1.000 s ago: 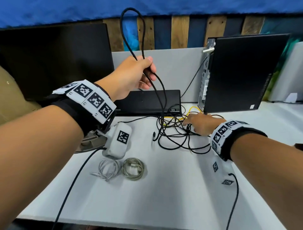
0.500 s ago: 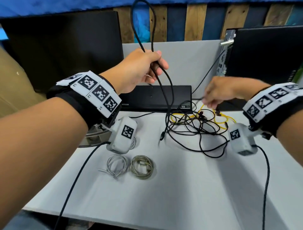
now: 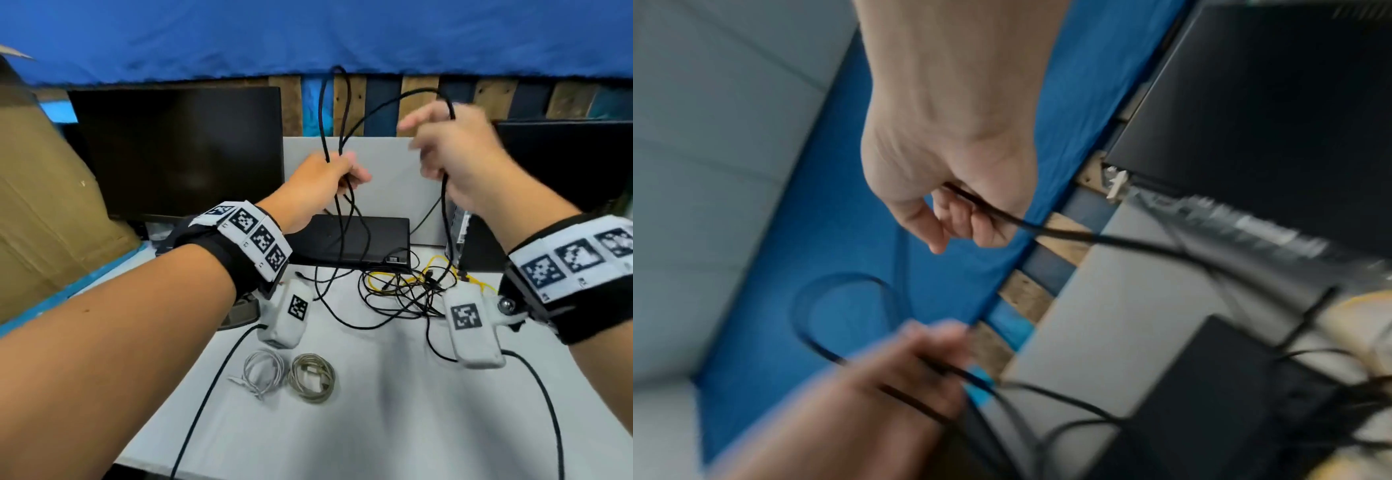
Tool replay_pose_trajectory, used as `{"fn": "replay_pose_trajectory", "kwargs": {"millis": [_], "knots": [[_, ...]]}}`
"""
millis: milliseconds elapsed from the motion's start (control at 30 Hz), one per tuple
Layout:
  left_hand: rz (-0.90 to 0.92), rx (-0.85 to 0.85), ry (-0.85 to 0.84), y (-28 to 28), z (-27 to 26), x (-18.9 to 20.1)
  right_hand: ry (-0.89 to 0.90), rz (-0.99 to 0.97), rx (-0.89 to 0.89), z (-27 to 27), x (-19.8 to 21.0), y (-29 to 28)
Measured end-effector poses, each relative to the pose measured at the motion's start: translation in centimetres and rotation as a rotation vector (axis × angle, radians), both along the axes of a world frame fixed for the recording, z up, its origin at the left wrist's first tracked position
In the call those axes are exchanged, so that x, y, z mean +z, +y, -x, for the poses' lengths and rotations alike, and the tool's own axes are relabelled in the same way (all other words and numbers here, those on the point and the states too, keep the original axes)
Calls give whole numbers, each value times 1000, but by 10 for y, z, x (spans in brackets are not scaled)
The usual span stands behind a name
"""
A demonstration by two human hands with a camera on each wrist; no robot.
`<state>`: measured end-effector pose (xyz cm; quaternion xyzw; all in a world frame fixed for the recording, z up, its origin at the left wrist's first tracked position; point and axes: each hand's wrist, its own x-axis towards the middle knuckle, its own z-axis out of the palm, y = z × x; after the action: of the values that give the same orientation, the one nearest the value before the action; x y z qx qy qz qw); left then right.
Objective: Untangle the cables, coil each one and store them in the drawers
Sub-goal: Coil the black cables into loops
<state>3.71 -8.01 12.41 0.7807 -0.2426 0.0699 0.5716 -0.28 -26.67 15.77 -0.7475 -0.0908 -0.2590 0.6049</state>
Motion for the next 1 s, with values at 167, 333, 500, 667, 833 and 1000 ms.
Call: {"fn": "replay_pose_trajectory", "kwargs": {"millis": [167,333,500,667,833,1000], "knots": [[220,-163,-125,10,16,24,352,313,195,-10,-55,10],[302,-227,-182,19,35,40,294,522,88,-21,-73,17],[565,-245,-263,49,54,74,389,486,-84,-37,-98,-5],[595,-284,-268,71,72,73,184,289,-228,-37,-84,3],[692,-267,-211,95,97,64,241,147,57,-7,-60,36],[596,-289,-109,129,133,47,509,300,538,53,-67,79]]}}
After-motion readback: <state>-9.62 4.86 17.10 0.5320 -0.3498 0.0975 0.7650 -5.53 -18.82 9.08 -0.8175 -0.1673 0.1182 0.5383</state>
